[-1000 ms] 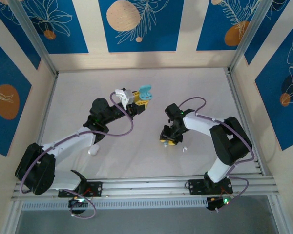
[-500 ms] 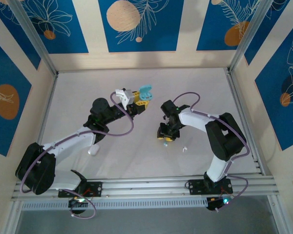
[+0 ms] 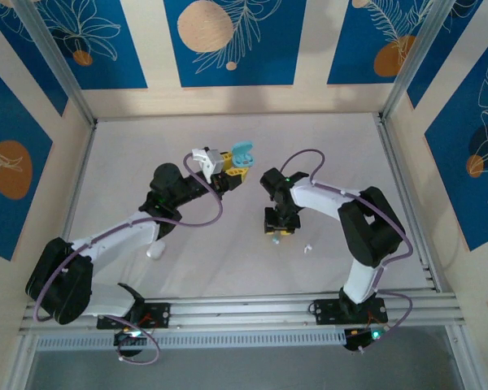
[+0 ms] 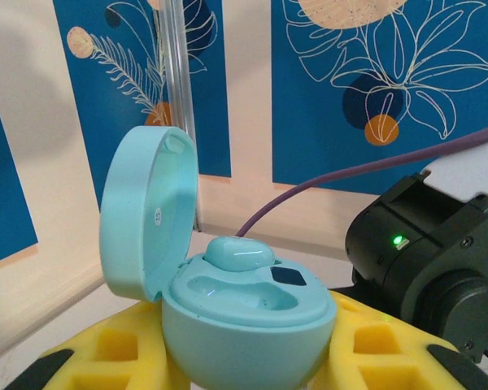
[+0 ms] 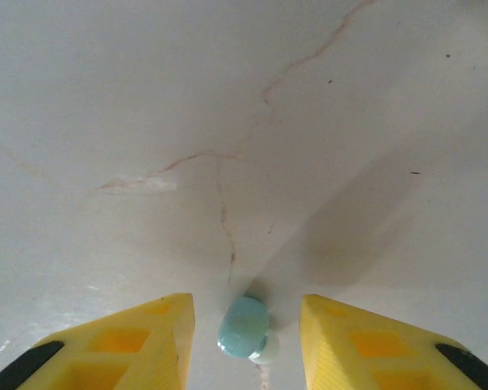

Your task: Insert wireless bluetooth earbuds into charging case

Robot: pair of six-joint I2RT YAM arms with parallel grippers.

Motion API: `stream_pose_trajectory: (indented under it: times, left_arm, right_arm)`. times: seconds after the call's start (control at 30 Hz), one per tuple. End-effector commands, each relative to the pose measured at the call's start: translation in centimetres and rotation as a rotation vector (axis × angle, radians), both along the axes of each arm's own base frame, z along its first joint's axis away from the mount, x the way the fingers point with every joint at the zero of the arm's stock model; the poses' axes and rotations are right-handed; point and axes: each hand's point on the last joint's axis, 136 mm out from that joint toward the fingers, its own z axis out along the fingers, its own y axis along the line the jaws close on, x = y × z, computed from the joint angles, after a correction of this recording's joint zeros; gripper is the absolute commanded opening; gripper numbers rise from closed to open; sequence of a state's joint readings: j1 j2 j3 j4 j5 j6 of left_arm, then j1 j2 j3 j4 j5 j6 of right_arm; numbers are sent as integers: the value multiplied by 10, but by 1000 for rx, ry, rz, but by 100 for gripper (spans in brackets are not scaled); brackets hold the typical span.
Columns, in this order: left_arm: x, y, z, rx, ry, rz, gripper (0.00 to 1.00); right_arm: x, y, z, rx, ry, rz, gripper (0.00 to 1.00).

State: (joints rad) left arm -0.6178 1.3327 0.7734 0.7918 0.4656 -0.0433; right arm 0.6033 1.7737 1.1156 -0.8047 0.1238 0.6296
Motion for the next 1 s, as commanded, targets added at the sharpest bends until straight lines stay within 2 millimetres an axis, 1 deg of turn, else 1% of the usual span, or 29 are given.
stream_pose_trajectory:
  times: [0.0,0.1,0.63,0.83,0.97]
  left_arm:
    - [-6,-1,22,-44,-62,-9,31]
    - [-6,-1,21,-44,-62,-10,31]
    - [-8,1,20,-44,-62,-5,31]
    - [-8,1,20,-42,-60,-6,31]
    - [-8,0,20,-43,-61,-7,31]
  right_arm:
    - [-8,-3,-1,-46,29,-23,36]
    - [-9,1,-2,-36,34,-27,35]
    - [-13,3,-11,-83,59,22,26]
    - [-8,3,-10,-93,50,16,31]
    - [-8,11,-13,-48,62,8,30]
